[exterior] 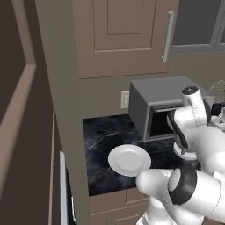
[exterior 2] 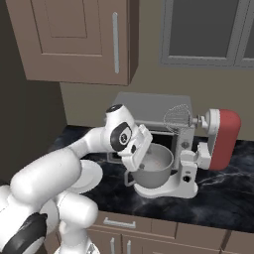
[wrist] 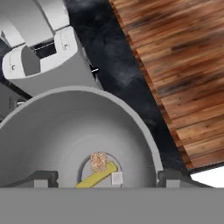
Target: Add butter and sugar cubes to the stand mixer bowl and then turn on the stand mixer to begin making frosting.
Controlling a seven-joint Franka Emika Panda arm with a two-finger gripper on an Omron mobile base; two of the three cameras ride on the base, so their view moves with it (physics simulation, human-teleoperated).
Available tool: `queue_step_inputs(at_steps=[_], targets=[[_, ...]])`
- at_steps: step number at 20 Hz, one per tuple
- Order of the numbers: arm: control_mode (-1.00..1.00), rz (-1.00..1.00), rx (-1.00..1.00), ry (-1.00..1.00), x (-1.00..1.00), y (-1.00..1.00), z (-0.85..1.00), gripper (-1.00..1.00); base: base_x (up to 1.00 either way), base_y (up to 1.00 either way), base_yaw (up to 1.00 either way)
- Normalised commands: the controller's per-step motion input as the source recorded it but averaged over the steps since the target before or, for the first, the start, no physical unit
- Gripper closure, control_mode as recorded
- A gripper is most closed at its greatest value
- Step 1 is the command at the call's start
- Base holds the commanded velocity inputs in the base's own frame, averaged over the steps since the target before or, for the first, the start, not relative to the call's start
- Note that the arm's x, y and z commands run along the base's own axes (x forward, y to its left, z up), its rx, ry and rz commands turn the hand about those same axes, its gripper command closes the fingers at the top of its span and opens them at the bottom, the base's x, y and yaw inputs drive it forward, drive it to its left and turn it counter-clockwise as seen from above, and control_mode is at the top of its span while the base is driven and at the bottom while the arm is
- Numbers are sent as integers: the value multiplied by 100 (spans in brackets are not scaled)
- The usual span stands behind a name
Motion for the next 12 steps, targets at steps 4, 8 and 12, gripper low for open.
queue_step_inputs(at_steps=[4,8,12], targets=[[-100,0,-3,-10,-45,32,12,-100,0,0,0],[-100,-1,0,-10,-80,20,-2,-100,0,0,0],[-100,-1,0,-15,-88,8,4,-100,0,0,0]])
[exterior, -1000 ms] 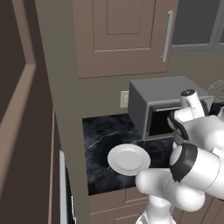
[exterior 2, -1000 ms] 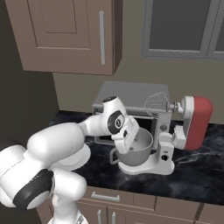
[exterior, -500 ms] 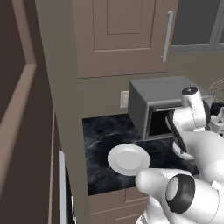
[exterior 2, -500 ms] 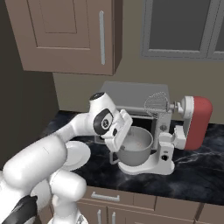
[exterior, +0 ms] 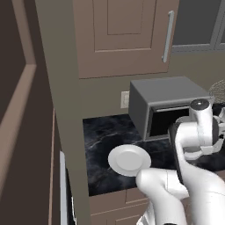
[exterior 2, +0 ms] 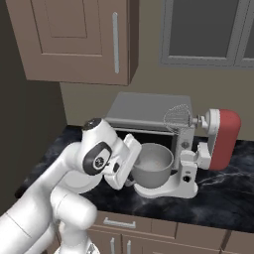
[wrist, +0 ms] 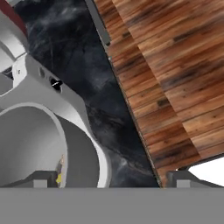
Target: Add butter and sugar cubes to the stand mixer bowl and then turn on the stand mixer to begin making frosting.
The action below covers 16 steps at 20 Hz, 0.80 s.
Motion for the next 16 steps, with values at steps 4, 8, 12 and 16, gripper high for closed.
queue_step_inputs(at_steps=[4,8,12,16], targets=[[-100,-1,0,-15,-66,0,31,-100,0,0,0],[-100,-1,0,-11,-46,-18,23,-100,0,0,0],[-100,0,3,-11,-18,-65,22,-100,0,0,0],[-100,0,9,-10,-7,-84,4,-100,0,0,0]])
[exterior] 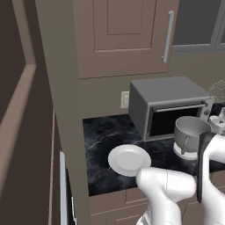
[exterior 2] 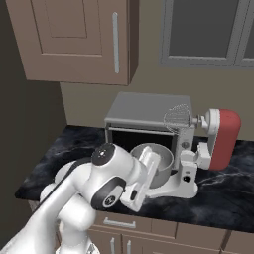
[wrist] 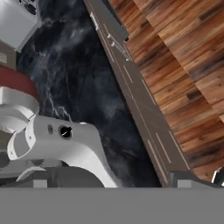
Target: Add butter and sugar cubes to the stand mixer bowl and then turn on the stand mixer to begin making frosting.
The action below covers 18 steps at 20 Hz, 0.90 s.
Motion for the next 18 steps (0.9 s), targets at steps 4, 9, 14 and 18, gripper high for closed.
queue_step_inputs(at_steps=[4,9,14,18], targets=[[-100,-3,13,-6,-5,-80,0,-100,0,0,0],[-100,-3,16,-1,-2,-73,-1,-100,0,0,0],[-100,0,16,-5,8,-74,-1,-100,0,0,0],[-100,2,16,-18,19,-57,-14,-100,0,0,0]])
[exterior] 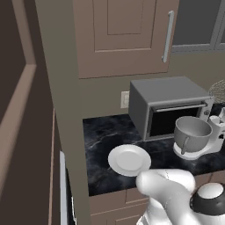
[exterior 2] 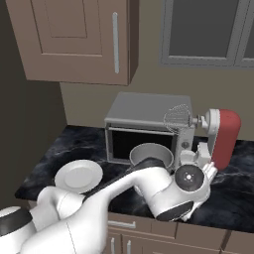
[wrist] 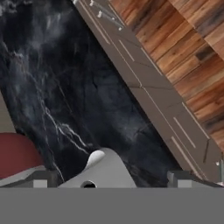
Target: Add butter and sugar cubes to the stand mixer bowl and then turn on the stand mixer to begin making frosting.
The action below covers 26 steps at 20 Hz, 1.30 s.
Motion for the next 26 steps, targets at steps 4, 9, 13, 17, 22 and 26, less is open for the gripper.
queue_step_inputs(at_steps=[4,9,13,17,22,26], targets=[[-100,8,14,-24,26,-37,-23,-100,0,0,0],[-100,9,7,-25,14,-19,-32,-100,0,0,0],[-100,1,3,-23,14,-12,-10,-100,0,0,0],[-100,0,1,-17,40,-14,0,-100,0,0,0],[-100,1,4,-13,38,-15,0,-100,0,0,0],[-100,3,0,-13,9,-23,-9,-100,0,0,0]])
